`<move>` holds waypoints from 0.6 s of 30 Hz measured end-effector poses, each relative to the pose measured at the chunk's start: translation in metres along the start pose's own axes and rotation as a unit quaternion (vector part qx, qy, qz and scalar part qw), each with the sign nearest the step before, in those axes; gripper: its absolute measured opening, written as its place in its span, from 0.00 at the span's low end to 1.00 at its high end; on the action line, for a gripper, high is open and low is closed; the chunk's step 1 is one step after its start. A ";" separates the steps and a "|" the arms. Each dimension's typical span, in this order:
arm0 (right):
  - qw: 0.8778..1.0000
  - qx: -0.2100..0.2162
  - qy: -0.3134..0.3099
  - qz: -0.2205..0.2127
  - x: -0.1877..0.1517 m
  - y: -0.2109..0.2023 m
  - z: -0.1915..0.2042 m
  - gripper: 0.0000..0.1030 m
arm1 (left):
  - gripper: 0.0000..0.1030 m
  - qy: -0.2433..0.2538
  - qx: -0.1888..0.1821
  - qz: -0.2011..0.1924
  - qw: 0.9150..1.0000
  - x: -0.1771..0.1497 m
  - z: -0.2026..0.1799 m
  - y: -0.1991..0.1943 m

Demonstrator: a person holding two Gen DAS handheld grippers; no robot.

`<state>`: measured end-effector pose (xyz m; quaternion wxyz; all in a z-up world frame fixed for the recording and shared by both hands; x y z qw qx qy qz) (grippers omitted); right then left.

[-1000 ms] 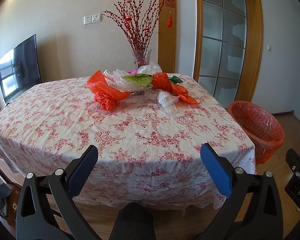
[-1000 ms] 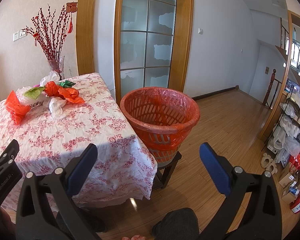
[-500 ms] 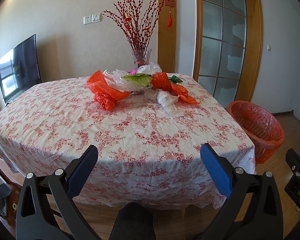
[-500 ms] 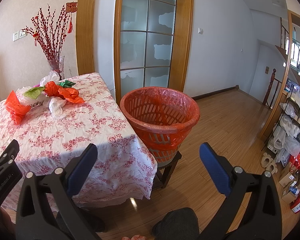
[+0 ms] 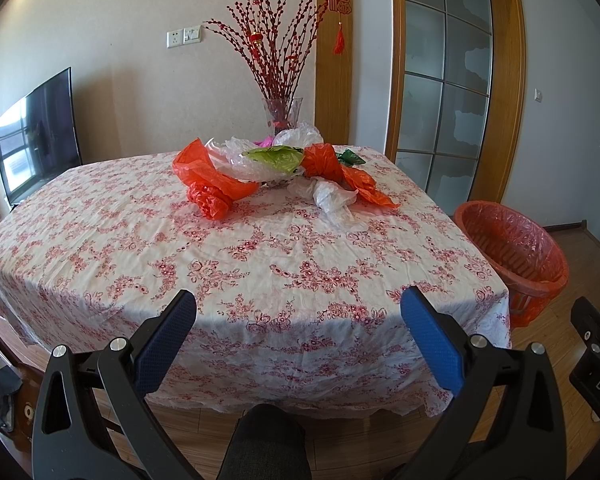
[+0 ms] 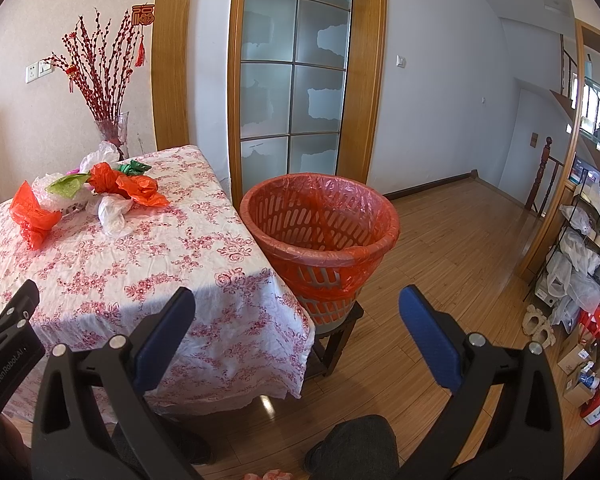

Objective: Collect trash

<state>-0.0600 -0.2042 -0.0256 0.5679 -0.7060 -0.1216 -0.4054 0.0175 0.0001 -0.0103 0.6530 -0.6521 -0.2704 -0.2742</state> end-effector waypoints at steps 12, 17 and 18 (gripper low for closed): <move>1.000 0.004 -0.001 0.001 0.000 0.001 -0.001 0.96 | 0.98 -0.001 0.000 0.002 1.000 -0.002 0.002 0.005; 1.000 0.012 -0.003 0.004 0.002 0.006 0.003 0.96 | 0.98 -0.006 0.000 0.007 1.000 -0.002 0.004 0.014; 1.000 0.014 -0.003 0.004 0.004 0.007 0.004 0.96 | 0.98 -0.008 0.000 0.009 1.000 0.000 0.005 0.016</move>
Point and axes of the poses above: each gripper's, at about its wrist camera, not at the fingertips, and y roughly the way its jaws point, z to its left, x to its top, the point moved 2 cm from there along y, roughly the way its jaws point, and after that the axes turned 14 degrees about z, right-handed, at the moved point
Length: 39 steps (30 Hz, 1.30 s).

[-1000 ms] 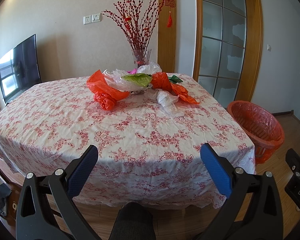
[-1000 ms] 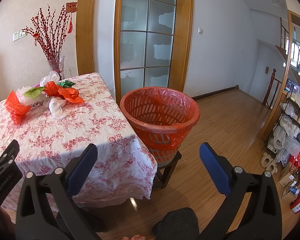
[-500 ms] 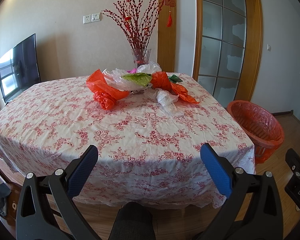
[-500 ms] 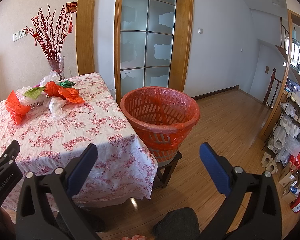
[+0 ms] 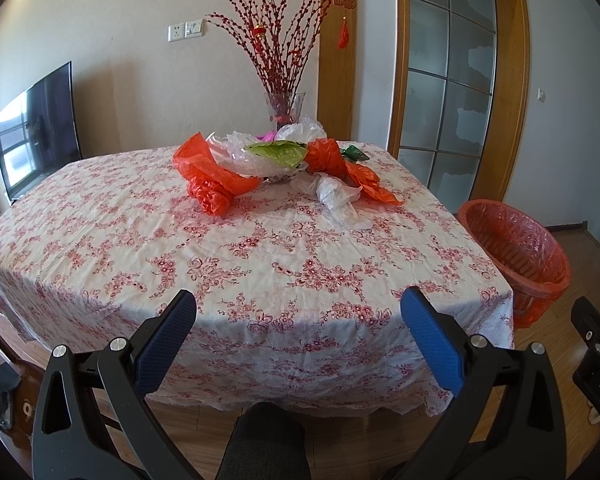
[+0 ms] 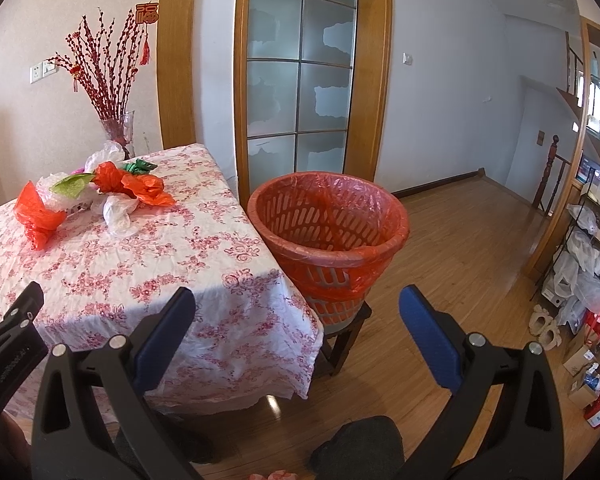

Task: Collect trash
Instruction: 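Reach the right gripper to the orange plastic bag and close on it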

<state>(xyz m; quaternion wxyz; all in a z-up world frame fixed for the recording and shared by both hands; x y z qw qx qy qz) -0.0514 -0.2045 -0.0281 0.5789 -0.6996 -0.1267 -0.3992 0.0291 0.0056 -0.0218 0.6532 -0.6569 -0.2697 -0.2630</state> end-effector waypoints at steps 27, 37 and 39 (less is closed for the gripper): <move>0.984 0.163 -0.049 0.045 0.154 0.128 0.122 0.82 | 0.98 -0.128 0.064 0.046 0.989 0.097 0.101 0.098; 0.968 0.207 -0.082 0.111 0.193 0.203 0.196 0.45 | 0.98 -0.136 0.070 0.048 0.987 0.114 0.126 0.122; 0.966 0.214 -0.086 0.119 0.197 0.216 0.207 0.43 | 0.98 -0.135 0.067 0.046 0.988 0.117 0.125 0.125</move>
Point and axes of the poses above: each gripper's, at about its wrist camera, not at the fingertips, and y roughly the way its jaws point, z to its left, x to its top, the point moved 2 cm from there along y, roughly the way its jaws point, and after that the axes turned 14 degrees about z, right-handed, at the moved point
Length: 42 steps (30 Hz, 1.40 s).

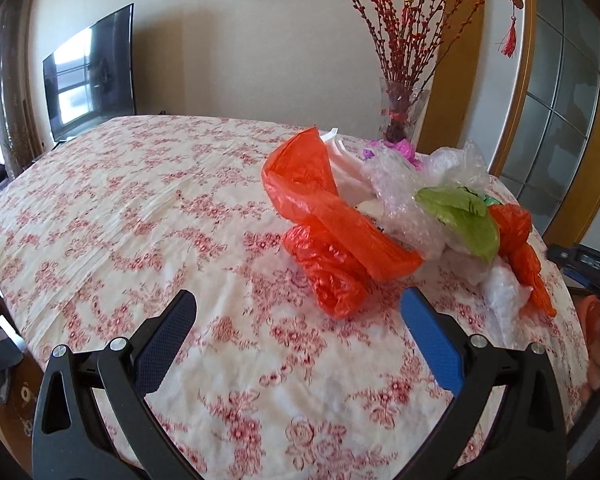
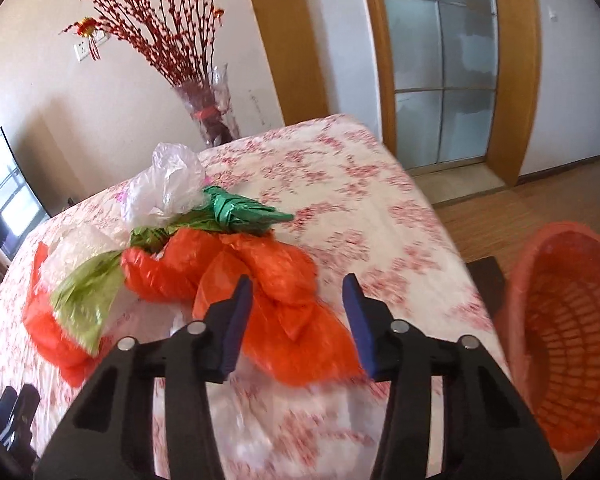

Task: Collect trash
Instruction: 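Reach the right gripper to the orange plastic bag and close on it, then grasp the clear plastic bag with the left gripper while the right gripper lifts the orange bag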

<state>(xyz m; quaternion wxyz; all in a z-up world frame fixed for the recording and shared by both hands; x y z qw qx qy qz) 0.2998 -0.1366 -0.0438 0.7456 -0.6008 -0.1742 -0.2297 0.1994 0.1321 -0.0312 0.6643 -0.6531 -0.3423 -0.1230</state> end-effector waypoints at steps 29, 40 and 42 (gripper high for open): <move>0.999 0.014 -0.043 0.015 -0.001 0.012 -0.005 0.20 | 0.93 0.043 -0.066 0.007 0.997 0.001 -0.043 0.002; 0.999 -0.025 -0.004 -0.030 -0.035 -0.044 -0.061 0.20 | 0.79 0.101 -0.117 0.031 0.987 -0.005 -0.121 0.005; 0.999 -0.031 0.004 -0.033 -0.039 -0.050 -0.072 0.20 | 0.74 0.114 -0.121 0.039 0.985 -0.005 -0.139 0.012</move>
Point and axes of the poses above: each gripper's, at about its wrist camera, not at the fingertips, and y roughly the way its jaws point, z to its left, x to its top, the point moved 2 cm from there along y, roughly the way its jaws point, and after that the axes turned 14 degrees about z, right-handed, at the moved point
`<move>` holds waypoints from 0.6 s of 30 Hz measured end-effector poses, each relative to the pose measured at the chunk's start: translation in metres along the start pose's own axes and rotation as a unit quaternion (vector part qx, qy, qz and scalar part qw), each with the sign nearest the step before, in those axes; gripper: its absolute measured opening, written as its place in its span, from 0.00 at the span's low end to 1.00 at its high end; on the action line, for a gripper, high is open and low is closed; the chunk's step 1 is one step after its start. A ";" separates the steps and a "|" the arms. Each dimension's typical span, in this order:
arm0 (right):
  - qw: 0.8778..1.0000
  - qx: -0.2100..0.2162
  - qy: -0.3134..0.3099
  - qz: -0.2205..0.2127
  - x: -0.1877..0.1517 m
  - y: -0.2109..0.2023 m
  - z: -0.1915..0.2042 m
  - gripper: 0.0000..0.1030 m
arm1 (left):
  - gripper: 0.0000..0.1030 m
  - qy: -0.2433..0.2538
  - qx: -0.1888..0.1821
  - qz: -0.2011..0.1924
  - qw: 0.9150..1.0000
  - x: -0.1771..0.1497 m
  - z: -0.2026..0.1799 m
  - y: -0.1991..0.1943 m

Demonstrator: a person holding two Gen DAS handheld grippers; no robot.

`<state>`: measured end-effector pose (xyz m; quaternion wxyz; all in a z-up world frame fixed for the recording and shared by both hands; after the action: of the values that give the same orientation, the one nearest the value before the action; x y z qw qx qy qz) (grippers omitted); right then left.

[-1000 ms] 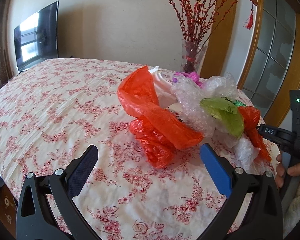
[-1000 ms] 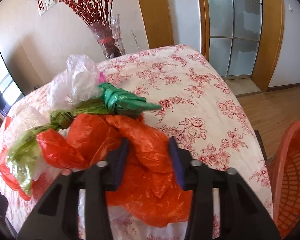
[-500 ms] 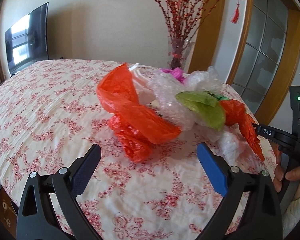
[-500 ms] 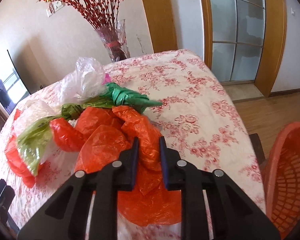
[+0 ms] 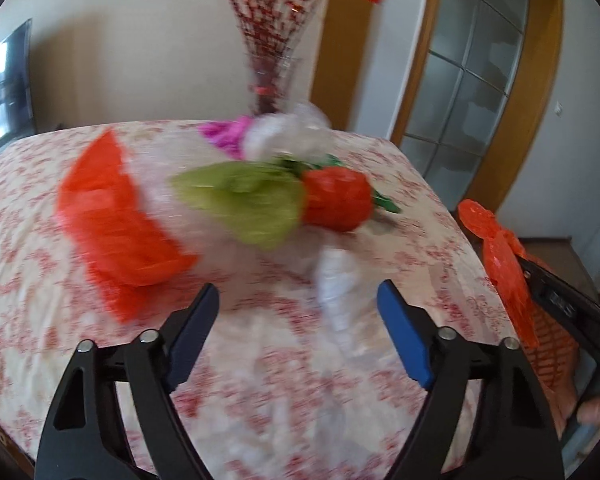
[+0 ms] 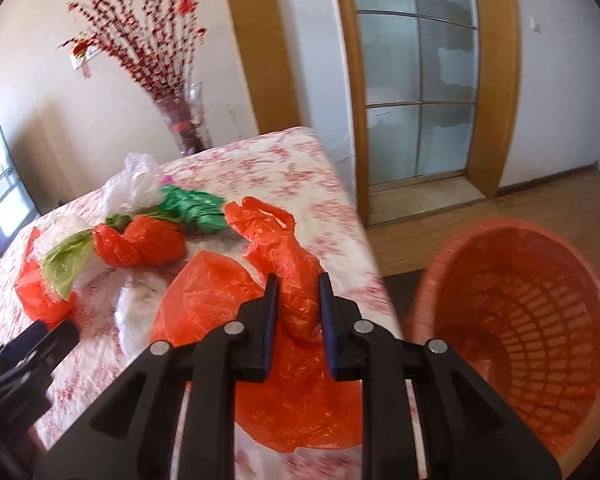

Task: Collect trash
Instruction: 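Grasp the clear plastic bag with the left gripper while the right gripper lifts the orange bag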

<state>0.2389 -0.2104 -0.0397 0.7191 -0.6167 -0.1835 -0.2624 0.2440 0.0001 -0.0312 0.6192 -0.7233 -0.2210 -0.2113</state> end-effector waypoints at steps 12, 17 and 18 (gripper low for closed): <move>0.999 -0.017 0.033 0.012 -0.026 -0.010 -0.044 0.20 | 0.57 -0.008 0.005 0.083 0.997 0.019 -0.025 0.059; 0.999 -0.016 0.041 0.012 -0.031 -0.015 -0.052 0.20 | 0.31 -0.019 -0.025 0.096 0.995 0.019 -0.020 0.063; 0.999 -0.016 0.042 0.011 -0.032 -0.016 -0.054 0.20 | 0.28 -0.021 -0.033 0.097 0.994 0.019 -0.019 0.062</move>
<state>0.2006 -0.2603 -0.0546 0.7187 -0.6188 -0.1421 -0.2834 0.2948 -0.0264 -0.0672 0.6079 -0.7656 -0.1556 -0.1418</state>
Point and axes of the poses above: each gripper's, at about its wrist camera, not at the fingertips, and y roughly the way its jaws point, z to its left, x to its top, the point moved 2 cm from there along y, roughly the way its jaws point, and after that the axes turned 14 degrees about z, right-handed, at the moved point
